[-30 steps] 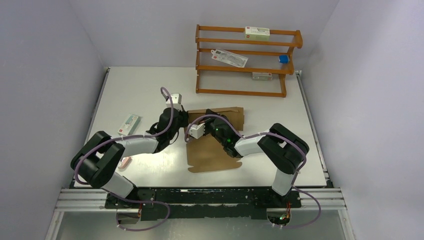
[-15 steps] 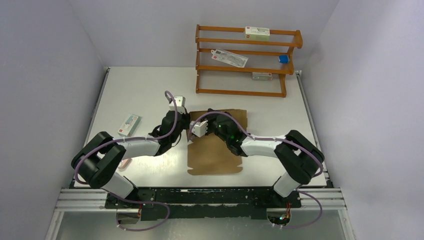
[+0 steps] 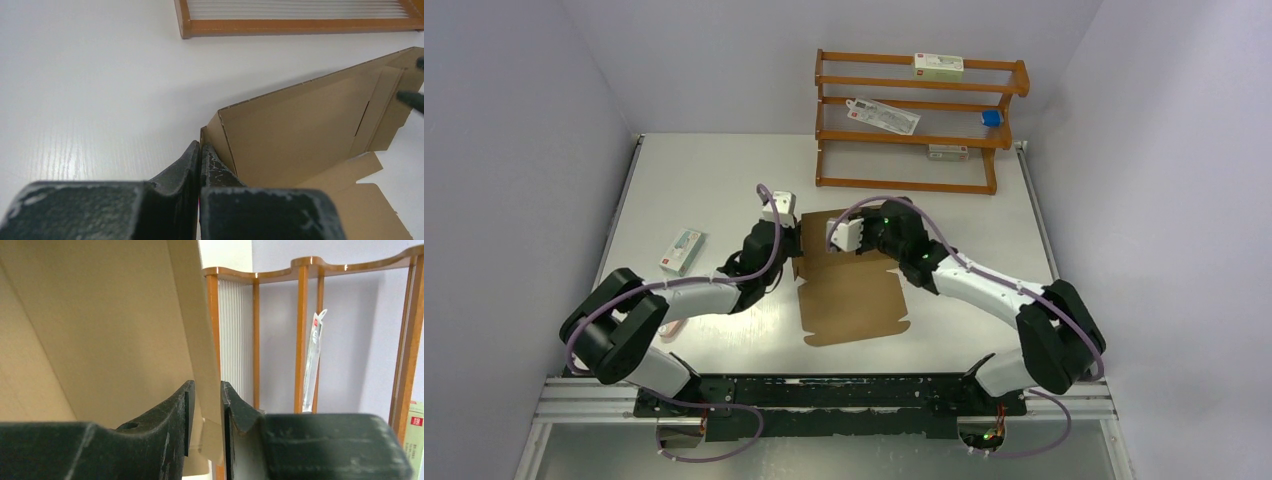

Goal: Fold the paper box

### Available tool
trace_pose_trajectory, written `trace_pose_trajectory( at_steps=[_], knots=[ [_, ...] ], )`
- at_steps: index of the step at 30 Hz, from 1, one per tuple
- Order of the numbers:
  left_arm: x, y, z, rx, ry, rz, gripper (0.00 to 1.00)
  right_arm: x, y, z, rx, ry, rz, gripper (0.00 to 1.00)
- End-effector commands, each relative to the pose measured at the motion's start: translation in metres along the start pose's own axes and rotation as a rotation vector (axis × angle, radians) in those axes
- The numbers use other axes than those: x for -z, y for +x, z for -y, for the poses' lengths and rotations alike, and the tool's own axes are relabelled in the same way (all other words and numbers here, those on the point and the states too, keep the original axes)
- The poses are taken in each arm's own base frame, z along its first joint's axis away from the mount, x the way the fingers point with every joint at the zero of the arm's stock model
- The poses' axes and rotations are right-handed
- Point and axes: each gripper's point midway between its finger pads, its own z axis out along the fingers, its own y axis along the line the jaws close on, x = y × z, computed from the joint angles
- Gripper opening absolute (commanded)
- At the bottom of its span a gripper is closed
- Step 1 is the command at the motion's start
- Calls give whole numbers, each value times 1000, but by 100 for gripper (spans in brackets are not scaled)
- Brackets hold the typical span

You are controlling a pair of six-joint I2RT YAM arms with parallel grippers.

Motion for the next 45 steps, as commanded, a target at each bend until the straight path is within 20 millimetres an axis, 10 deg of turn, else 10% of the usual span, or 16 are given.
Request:
trace_pose_trajectory(
  at_steps=[1, 33, 45],
  knots=[
    [4, -17, 4, -60, 25, 55, 5, 10, -4, 17, -65, -63, 63, 29],
    [6, -24, 1, -123, 38, 86, 5, -10, 33, 16, -172, -365, 49, 39],
    [3, -24, 2, -136, 47, 102, 5, -14, 34, 4, -181, -419, 57, 25]
  ],
)
